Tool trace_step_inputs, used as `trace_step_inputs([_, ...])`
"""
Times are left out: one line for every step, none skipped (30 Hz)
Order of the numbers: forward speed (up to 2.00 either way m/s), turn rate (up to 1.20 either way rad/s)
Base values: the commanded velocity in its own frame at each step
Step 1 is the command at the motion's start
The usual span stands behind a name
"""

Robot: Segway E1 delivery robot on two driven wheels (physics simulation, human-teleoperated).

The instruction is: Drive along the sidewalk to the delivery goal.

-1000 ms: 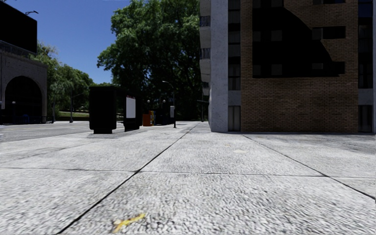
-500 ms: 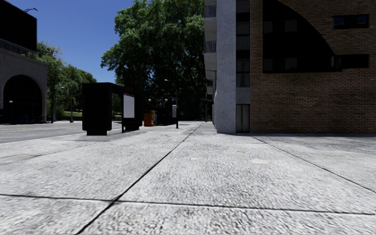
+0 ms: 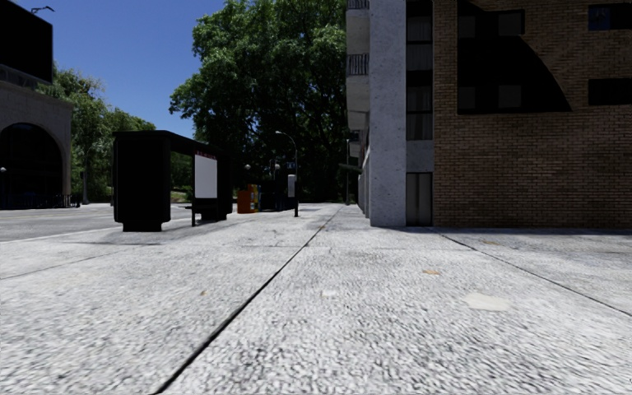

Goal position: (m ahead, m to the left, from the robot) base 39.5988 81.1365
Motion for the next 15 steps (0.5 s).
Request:
trace_step_inputs([2.00, 0.00])
trace_step_inputs([2.00, -0.21])
trace_step_inputs([2.00, -0.18])
trace_step_inputs([2.00, -0.02])
trace_step_inputs([2.00, -0.02])
trace_step_inputs([2.00, 0.00])
trace_step_inputs([2.00, 0.00])
trace_step_inputs([2.00, 0.00])
trace_step_inputs([2.00, 0.00])
trace_step_inputs([2.00, 0.00])
trace_step_inputs([2.00, 0.00])
trace_step_inputs([2.00, 0.00])
trace_step_inputs([2.00, 0.00])
trace_step_inputs([2.00, 0.00])
trace_step_inputs([2.00, 0.00])
